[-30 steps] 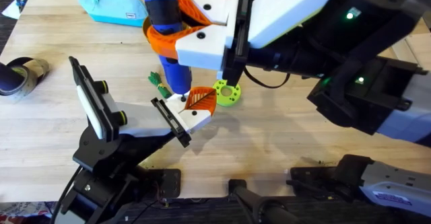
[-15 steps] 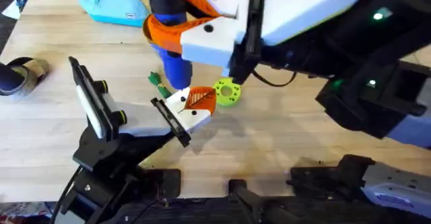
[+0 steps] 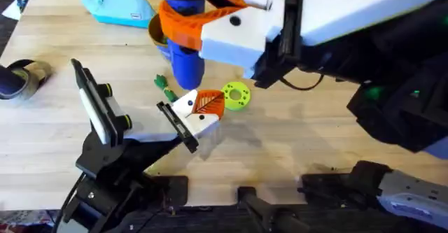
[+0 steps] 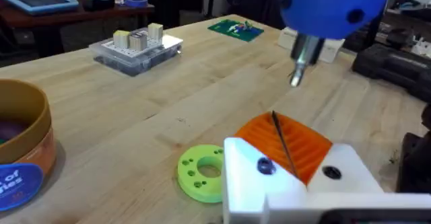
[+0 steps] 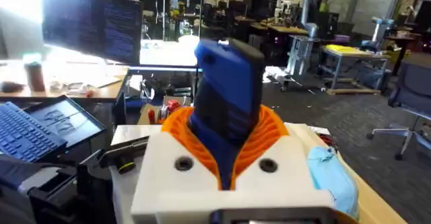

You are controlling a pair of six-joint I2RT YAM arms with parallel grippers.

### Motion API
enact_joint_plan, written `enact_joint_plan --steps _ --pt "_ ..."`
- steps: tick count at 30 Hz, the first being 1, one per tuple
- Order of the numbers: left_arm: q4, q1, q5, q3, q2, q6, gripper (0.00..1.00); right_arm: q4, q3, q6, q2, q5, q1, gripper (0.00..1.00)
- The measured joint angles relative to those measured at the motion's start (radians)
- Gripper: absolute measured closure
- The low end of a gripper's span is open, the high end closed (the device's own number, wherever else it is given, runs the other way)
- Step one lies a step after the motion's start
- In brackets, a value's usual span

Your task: Pick up the gripper from the table and insert it into the empty holder that is missing its gripper. Then pick up a screw, insert it into the mounting hole, and use the screwdriver to tighten it. Finally, clean up the table by picking up the vegetable and placing it into the bucket.

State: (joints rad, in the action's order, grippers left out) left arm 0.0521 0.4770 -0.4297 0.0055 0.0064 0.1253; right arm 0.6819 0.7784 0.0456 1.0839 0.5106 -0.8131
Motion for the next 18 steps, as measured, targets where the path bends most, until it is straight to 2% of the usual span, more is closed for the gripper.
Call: enact_joint_plan --steps 18 --pt "0.0 0.0 0.0 0.0 0.0 0.0 0.986 -0.009 -0.001 0.0 0.002 0.0 0.0 0.95"
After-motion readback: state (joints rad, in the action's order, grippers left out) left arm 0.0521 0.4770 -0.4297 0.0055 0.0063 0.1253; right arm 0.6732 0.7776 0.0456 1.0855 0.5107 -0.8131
